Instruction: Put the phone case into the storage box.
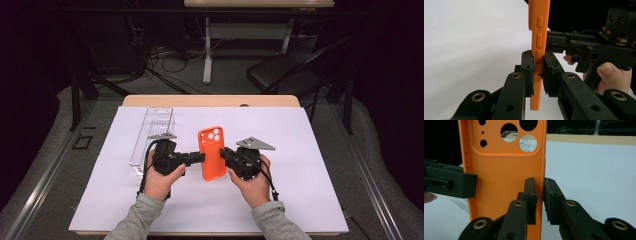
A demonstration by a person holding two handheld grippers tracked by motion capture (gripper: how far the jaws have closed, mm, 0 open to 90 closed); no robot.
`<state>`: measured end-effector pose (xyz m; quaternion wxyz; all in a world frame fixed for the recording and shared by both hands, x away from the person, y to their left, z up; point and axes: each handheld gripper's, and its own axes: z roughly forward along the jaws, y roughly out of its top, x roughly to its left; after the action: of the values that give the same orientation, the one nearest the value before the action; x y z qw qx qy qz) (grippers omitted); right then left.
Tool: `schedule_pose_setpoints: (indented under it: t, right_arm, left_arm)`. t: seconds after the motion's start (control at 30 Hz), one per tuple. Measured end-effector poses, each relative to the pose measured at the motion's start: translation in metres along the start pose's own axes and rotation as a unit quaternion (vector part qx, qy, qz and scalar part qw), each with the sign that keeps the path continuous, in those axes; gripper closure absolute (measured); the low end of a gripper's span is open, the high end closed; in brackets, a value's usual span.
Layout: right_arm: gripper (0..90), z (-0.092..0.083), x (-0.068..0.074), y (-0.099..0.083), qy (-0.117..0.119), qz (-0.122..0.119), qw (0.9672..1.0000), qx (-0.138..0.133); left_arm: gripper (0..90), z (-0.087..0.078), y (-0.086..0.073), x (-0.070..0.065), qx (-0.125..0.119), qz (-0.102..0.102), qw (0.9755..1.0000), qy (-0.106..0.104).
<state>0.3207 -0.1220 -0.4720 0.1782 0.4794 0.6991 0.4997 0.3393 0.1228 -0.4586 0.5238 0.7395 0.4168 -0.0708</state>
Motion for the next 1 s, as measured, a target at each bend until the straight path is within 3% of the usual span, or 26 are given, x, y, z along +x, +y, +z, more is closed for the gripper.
schedule_pose_setpoints:
  t: [0.57, 0.8, 1.0]
  right_arm:
    - [68.5, -0.004, -0.004, 0.004, 0.020, 0.005, 0.9998, 0.007]
    - [62.0, -0.004, -0.007, 0.007, 0.030, -0.012, 0.9992, 0.022]
    - [51.0, -0.004, -0.008, 0.009, 0.044, -0.018, 0.9986, 0.024]
  left_arm:
    - [80.6, -0.008, 0.002, 0.007, -0.009, 0.003, 0.9999, 0.013]
    - [80.6, -0.015, 0.003, 0.010, -0.016, 0.008, 0.9996, 0.021]
    - [80.6, -0.018, 0.004, 0.013, -0.020, 0.010, 0.9994, 0.026]
